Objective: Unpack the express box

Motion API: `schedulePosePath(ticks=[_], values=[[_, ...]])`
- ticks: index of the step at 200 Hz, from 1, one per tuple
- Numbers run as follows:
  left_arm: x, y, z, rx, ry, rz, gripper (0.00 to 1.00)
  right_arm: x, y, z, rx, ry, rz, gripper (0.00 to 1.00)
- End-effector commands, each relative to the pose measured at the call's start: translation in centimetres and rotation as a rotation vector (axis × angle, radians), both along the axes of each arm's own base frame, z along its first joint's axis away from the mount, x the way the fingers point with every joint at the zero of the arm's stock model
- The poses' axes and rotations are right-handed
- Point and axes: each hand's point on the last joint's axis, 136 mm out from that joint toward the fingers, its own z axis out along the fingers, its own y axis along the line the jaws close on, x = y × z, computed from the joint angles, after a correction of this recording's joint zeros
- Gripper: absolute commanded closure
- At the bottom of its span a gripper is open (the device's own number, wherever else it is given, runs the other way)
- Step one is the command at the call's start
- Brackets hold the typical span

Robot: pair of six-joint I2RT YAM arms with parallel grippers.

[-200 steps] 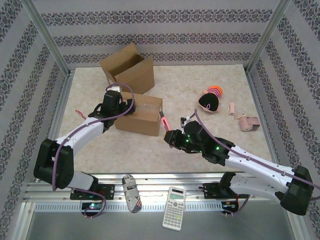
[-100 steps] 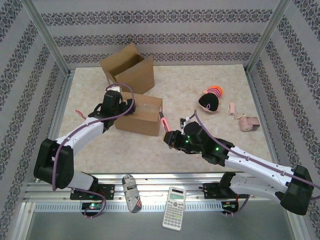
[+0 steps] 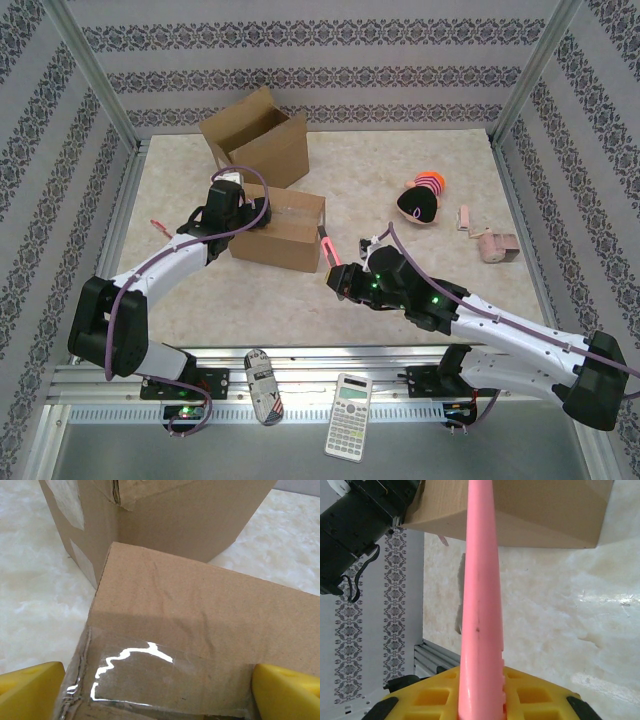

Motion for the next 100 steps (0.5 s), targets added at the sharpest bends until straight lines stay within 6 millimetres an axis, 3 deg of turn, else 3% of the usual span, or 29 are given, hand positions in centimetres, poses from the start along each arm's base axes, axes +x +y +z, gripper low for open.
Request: schedulePosePath(ticks=[1,100], values=[[-7.50,2.82,-11.06,0.164,0.438,-0.003,0.05,-3.59,1.47,-0.34,0.032,0.065,0.161,1.00],[-7.56,2.83,-11.11,0.163,0.439,-0.002,0.05,-4.40,1.77,-0.47,0.027,0.062,0.173,1.00]])
